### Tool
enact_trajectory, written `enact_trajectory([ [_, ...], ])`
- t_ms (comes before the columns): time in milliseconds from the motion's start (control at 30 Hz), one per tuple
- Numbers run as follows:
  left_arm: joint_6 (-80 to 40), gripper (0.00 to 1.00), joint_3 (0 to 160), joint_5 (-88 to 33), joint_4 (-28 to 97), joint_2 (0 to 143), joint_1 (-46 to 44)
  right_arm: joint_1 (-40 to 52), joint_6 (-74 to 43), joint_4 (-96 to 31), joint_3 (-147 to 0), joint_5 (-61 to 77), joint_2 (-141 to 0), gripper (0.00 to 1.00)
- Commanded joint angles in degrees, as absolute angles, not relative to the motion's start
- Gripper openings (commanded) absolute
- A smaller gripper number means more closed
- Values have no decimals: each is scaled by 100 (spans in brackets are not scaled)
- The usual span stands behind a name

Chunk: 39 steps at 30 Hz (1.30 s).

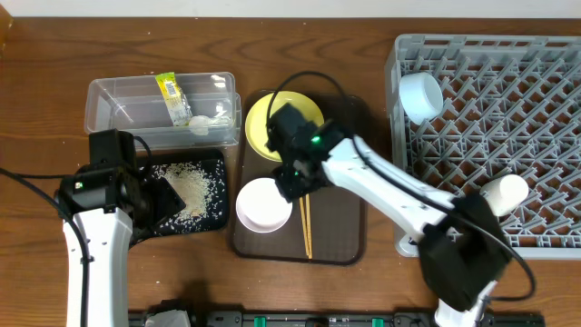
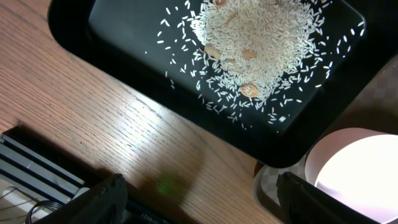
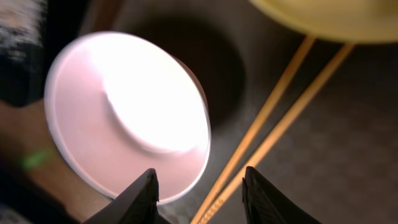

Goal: Sort waste into correct bins and load items into the dishwasher rack
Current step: 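Reach the right gripper to the pink bowl and grasp its rim, then carry the pink bowl into the rack and release it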

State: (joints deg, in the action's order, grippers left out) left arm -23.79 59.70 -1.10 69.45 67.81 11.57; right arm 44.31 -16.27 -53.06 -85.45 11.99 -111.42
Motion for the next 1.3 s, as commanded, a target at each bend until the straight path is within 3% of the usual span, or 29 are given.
enact_trajectory([
  [0,-2410,80,6012,-62,6980,6751,1188,4541,-1977,-5288,-8501,1162,-11467,41],
  [100,-2410,80,6012,-62,6980,6751,1188,4563,-1997,-5231,-8501,1162,-11727,24],
  [167,-2410,80,6012,-62,6980,6751,1188,4556,-1997,-5221,-8501,1151,-11786,19],
  [267,-2410,80,6012,-62,6980,6751,1188,4495,-1994,-5212,-8527,1096,-11760,1],
  [733,-2412,80,6012,-62,6976,6751,1188,3218,-1662,-5507,-8785,-43,-10029,1],
  [1000,-2412,80,6012,-62,6956,6751,1188,2086,-1584,-4884,-8785,-2519,-8875,1],
  [1267,-2414,80,6012,-62,6919,6751,1188,1177,-395,-3627,-8785,-4729,-9013,1],
])
